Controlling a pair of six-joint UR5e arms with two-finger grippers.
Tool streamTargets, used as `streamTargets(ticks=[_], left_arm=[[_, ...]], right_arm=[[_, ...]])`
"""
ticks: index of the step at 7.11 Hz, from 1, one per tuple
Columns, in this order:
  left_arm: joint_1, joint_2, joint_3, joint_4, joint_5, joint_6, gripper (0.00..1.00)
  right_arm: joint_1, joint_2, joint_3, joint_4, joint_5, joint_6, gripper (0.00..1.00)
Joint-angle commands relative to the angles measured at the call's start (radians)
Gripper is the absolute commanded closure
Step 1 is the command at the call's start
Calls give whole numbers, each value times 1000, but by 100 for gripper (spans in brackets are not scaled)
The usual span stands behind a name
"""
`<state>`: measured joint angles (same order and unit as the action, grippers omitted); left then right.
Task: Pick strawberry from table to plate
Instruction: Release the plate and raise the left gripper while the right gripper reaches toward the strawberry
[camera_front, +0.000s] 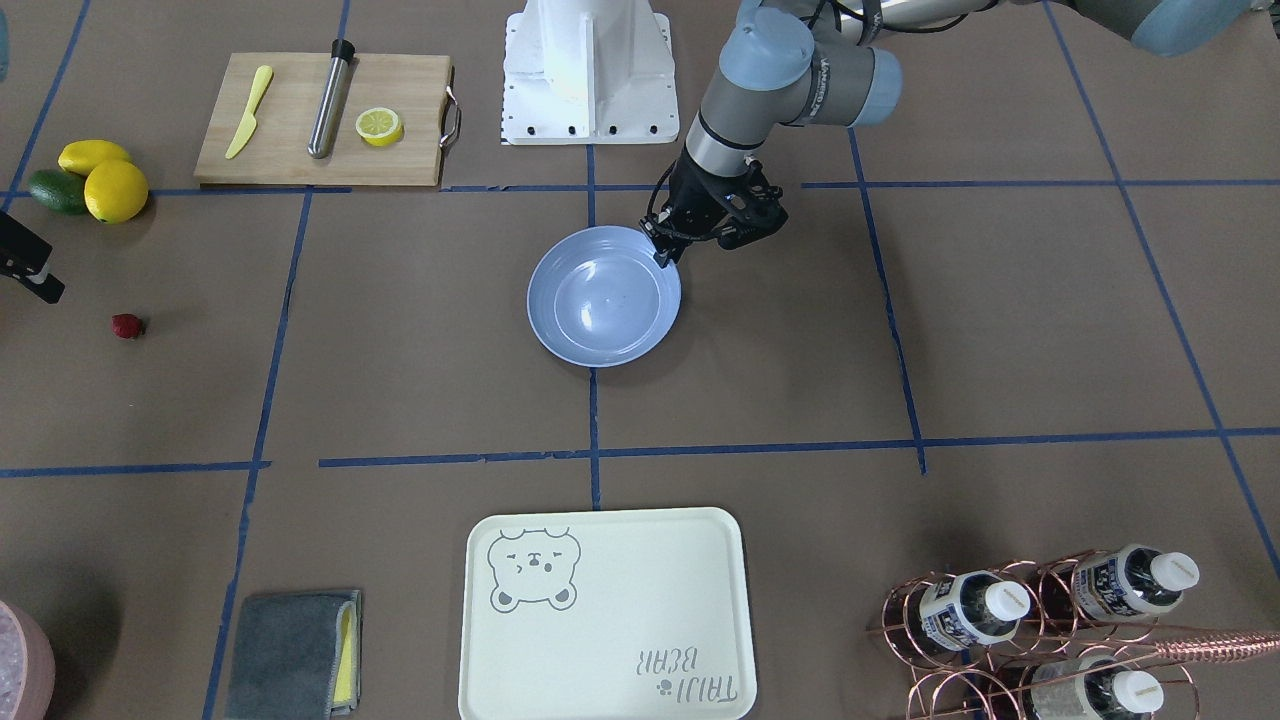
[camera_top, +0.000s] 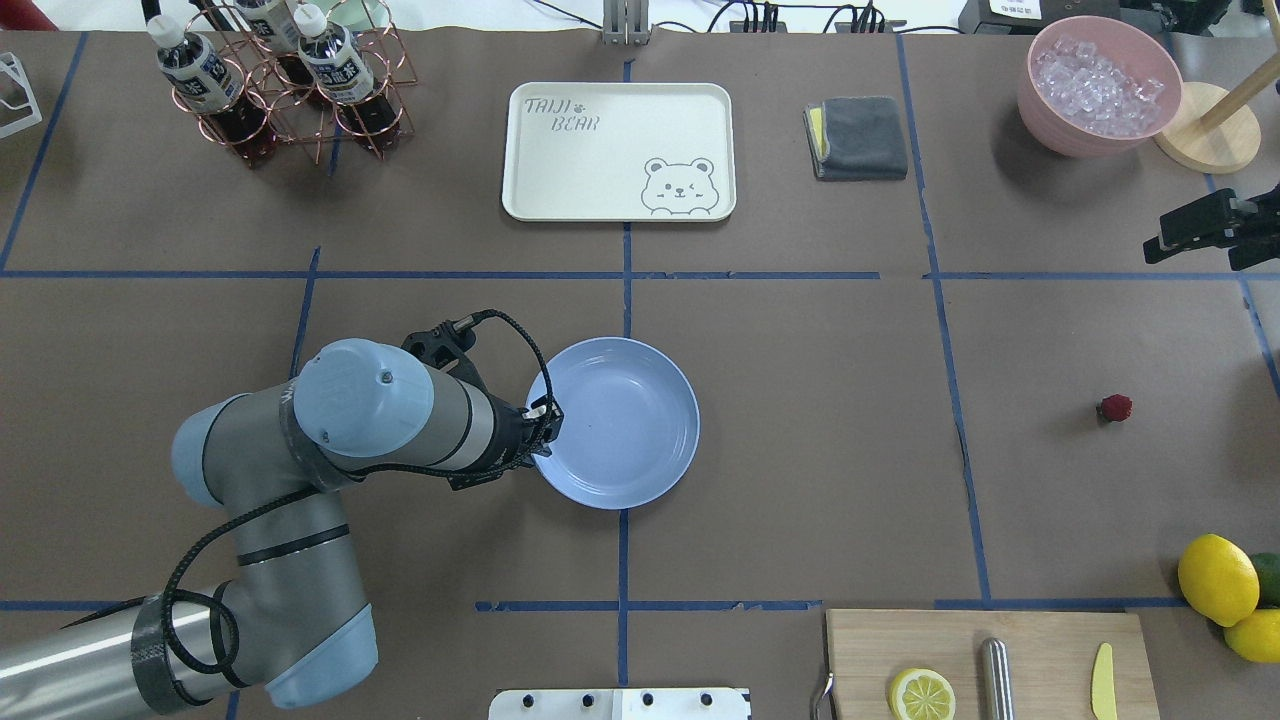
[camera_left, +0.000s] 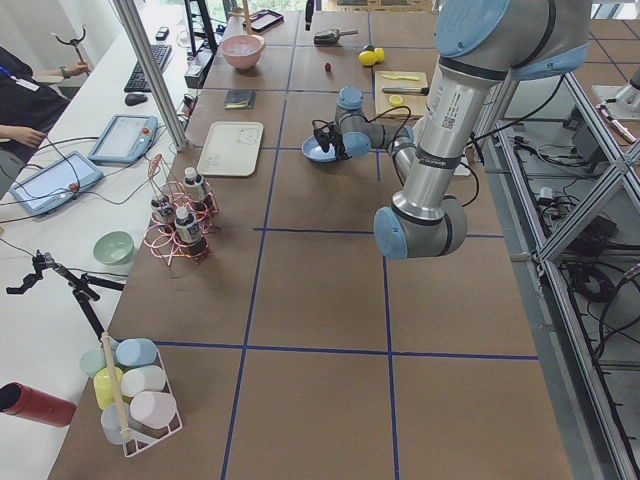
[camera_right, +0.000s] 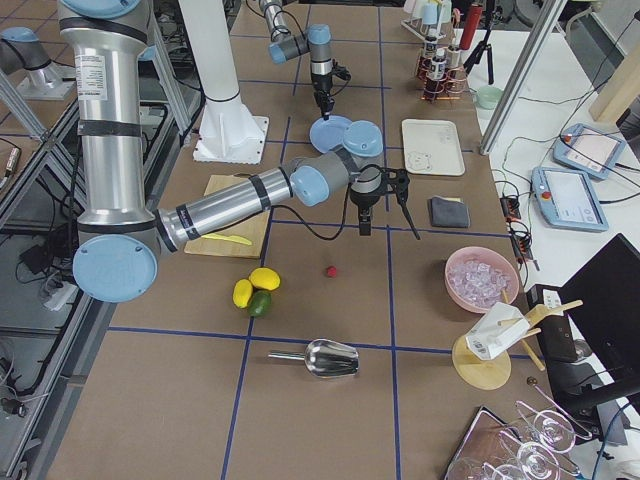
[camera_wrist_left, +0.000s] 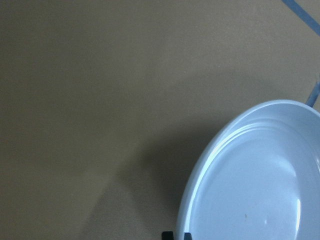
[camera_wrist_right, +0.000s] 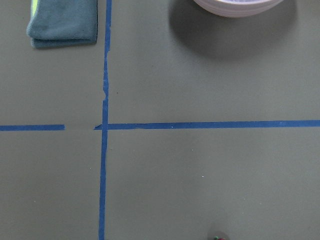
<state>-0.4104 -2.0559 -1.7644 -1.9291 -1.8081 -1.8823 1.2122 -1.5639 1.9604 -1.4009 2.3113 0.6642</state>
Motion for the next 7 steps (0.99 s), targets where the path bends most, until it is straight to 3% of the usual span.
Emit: streamTargets(ticks=[1, 3, 4, 6, 7], left_arm=[[-5, 0, -53, 4, -2, 8, 0], [-143, -7, -146, 107, -28, 107, 0], [-201, -9, -186, 186, -86, 193, 0], [-281, -7, -194, 203, -97, 241, 0], [-286, -6, -194, 203, -97, 247, 0]], right_arm=[[-22, -30, 0, 10, -10, 2, 0], [-97, -93, -6, 109, -88, 50, 0], [-123, -110, -6, 126, -98, 63, 0], [-192, -157, -26, 205, -165, 97, 0], [-212, -172, -82, 300, -168, 112, 0]])
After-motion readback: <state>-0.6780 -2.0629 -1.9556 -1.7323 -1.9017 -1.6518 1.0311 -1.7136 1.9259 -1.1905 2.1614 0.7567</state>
